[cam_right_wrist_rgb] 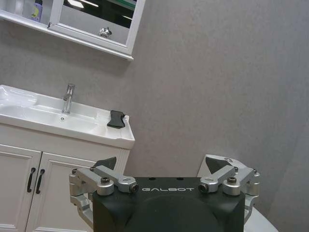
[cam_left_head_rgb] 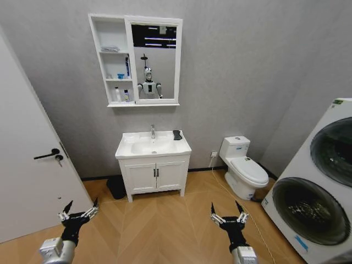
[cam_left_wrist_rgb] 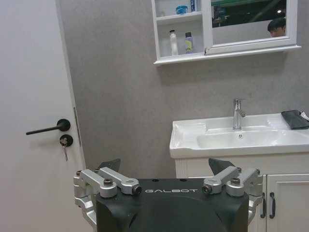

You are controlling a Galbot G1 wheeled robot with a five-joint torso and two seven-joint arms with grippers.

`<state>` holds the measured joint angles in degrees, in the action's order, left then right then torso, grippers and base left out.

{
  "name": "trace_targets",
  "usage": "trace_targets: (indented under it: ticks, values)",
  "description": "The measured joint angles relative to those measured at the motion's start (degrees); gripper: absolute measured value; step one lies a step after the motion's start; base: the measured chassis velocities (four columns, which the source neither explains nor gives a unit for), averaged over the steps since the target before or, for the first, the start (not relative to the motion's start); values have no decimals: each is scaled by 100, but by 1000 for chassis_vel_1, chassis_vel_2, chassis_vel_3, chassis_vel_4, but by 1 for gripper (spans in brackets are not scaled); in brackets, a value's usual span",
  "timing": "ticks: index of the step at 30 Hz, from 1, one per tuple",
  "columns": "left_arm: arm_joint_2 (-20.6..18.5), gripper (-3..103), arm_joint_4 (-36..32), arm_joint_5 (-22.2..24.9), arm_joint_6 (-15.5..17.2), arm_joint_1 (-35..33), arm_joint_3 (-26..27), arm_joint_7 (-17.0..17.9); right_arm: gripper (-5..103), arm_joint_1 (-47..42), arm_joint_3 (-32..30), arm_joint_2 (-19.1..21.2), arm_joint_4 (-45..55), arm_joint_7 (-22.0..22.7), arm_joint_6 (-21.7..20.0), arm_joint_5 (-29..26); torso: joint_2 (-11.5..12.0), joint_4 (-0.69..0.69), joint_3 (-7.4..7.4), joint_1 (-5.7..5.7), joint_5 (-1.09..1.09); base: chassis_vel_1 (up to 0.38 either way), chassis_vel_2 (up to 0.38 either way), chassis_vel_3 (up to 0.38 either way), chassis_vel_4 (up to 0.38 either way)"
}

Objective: Move facial cleanser and shampoo from washbasin to cabinet, then wipe washbasin with towel.

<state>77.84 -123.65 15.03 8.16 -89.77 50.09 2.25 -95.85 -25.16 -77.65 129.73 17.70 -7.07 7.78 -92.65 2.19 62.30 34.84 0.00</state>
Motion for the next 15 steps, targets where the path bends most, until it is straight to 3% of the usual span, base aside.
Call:
trace_targets:
  ticks: [15]
  values:
    - [0, 100, 0, 0, 0, -2, 2, 0, 100, -1, 0, 0, -1, 10, -7, -10, -3, 0, -2, -9, 0, 34, 25, 26, 24]
